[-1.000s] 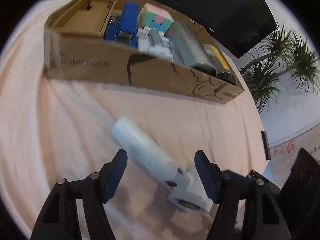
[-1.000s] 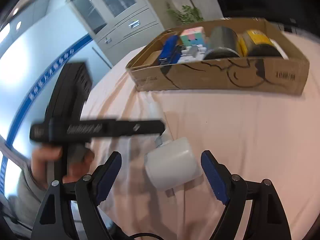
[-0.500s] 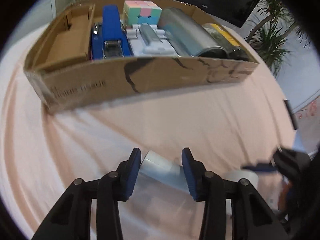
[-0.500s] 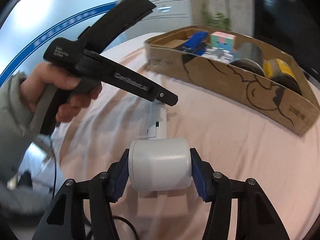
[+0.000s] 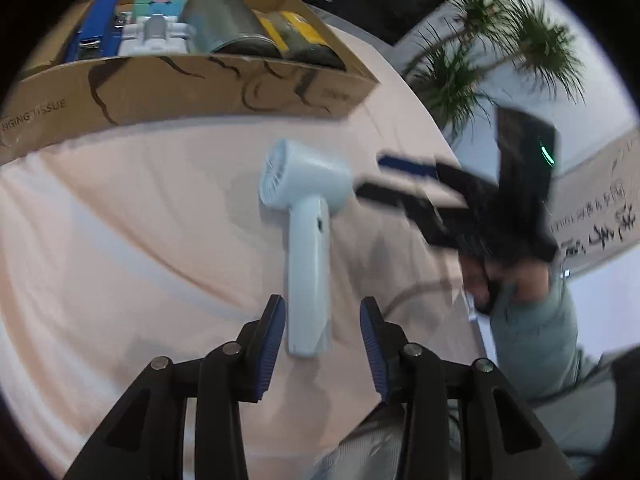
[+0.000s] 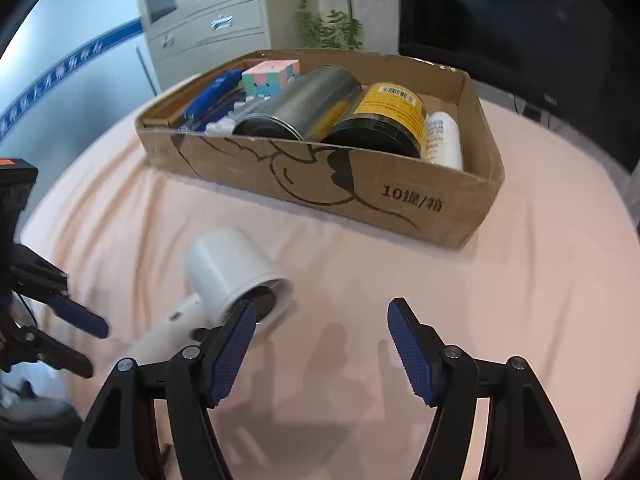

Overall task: Organize rigid objects
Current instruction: 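Lift the white fan and carry it toward the box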

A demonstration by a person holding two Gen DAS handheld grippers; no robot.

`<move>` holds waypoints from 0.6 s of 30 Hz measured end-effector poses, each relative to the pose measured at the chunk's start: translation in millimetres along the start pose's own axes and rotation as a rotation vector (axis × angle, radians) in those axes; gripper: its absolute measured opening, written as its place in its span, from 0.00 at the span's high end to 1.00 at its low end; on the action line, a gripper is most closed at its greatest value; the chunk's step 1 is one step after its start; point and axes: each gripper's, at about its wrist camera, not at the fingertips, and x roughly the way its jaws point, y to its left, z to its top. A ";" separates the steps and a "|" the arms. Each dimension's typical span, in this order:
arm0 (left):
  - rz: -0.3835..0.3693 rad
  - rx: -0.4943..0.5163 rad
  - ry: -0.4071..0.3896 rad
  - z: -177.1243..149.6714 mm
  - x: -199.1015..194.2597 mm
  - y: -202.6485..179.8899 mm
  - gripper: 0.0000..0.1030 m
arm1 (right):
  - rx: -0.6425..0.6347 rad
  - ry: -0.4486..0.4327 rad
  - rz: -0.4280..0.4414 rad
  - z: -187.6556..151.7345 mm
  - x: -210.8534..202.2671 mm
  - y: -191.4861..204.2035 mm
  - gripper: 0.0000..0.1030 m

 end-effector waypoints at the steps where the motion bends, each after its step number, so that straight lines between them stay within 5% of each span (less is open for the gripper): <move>1: 0.000 -0.010 0.017 2.7 6.0 0.8 0.63 | 0.027 -0.007 0.033 -1.4 -2.2 3.1 0.33; 5: -0.033 -0.096 0.090 -8.5 31.6 5.0 0.63 | 0.250 -0.053 0.273 -17.0 -5.6 15.4 0.28; 8: -0.043 -0.148 0.089 -14.4 42.9 4.0 0.65 | 0.403 -0.010 0.317 -28.4 11.5 23.4 0.28; 15: 0.014 -0.129 0.025 -26.7 34.8 -3.8 0.72 | 0.423 0.088 0.163 -23.5 37.1 42.2 0.69; 18: 0.048 -0.114 -0.007 -32.8 26.2 -5.2 0.72 | 0.390 0.068 0.147 -21.4 34.0 56.6 0.72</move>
